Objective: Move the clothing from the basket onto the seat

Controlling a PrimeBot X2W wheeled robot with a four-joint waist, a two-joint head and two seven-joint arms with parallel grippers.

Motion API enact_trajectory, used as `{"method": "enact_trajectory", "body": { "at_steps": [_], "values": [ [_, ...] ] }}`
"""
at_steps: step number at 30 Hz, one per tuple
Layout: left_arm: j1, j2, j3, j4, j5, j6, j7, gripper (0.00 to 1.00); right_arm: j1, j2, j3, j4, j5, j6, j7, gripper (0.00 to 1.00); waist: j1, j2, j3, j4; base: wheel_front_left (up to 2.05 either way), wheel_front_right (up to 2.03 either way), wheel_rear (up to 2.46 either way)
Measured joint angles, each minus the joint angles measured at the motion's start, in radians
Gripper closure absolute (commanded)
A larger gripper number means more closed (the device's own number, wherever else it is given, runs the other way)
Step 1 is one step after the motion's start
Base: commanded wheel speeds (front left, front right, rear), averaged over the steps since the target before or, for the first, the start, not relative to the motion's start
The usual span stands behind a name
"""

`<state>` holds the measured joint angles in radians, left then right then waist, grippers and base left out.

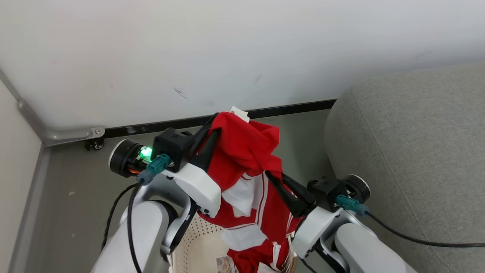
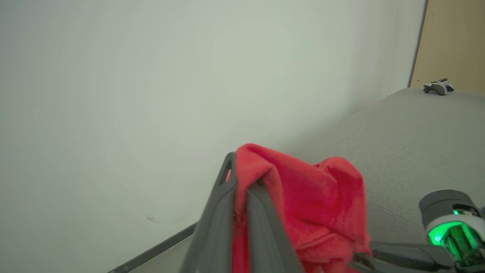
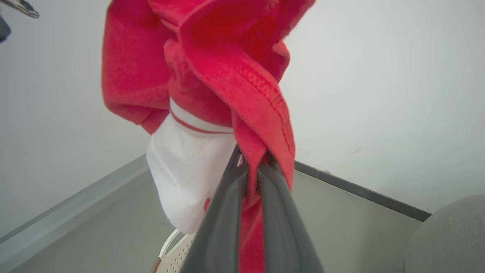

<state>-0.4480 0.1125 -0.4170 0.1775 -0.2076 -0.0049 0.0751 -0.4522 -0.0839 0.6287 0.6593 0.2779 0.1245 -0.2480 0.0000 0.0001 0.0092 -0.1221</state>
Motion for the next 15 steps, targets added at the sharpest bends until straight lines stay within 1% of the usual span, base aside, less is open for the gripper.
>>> {"method": "enact_trajectory", "body": {
  "at_steps": [6, 7, 8, 10, 11, 12, 15],
  "values": [
    [0.018, -0.011, 0.025, 0.024, -0.036, 0.005, -0.037, 1.0, 0.023, -0.041, -0.048, -0.062, 0.042, 0.0, 0.0, 1.0, 0.0, 0.0, 0.007, -0.019, 0.0, 0.0, 0.0],
    [0.022, -0.012, 0.025, 0.029, -0.039, 0.004, -0.042, 0.96, 0.029, -0.045, -0.06, -0.074, 0.053, 0.0, 0.0, 1.0, 0.0, 0.0, 0.007, -0.021, 0.0, 0.0, 0.0],
    [0.025, -0.013, 0.027, 0.033, -0.044, 0.004, -0.049, 0.87, 0.033, -0.047, -0.074, -0.088, 0.064, 0.0, 0.0, 1.0, 0.0, 0.0, 0.008, -0.024, 0.0, 0.0, 0.0],
    [0.035, -0.015, 0.03, 0.036, -0.047, 0.003, -0.067, 0.75, 0.04, -0.052, -0.098, -0.114, 0.077, 0.0, 0.0, 1.0, 0.0, 0.0, 0.01, -0.029, 0.0, 0.0, 0.0],
    [0.039, -0.015, 0.031, 0.038, -0.048, 0.003, -0.076, 0.66, 0.042, -0.053, -0.109, -0.124, 0.082, 0.0, 0.0, 1.0, 0.0, 0.0, 0.011, -0.031, 0.0, 0.0, 0.0],
    [0.04, -0.016, 0.031, 0.04, -0.053, -0.003, -0.084, 0.62, 0.043, -0.056, -0.119, -0.135, 0.087, 0.0, 0.0, 1.0, 0.0, 0.0, 0.012, -0.033, 0.0, 0.0, 0.0],
    [0.045, -0.017, 0.027, 0.049, -0.073, -0.02, -0.098, 0.54, 0.044, -0.071, -0.137, -0.15, 0.094, 0.0, -0.001, 1.0, 0.0, 0.0, 0.015, -0.039, 0.0, 0.0, 0.0]
  ]
}}
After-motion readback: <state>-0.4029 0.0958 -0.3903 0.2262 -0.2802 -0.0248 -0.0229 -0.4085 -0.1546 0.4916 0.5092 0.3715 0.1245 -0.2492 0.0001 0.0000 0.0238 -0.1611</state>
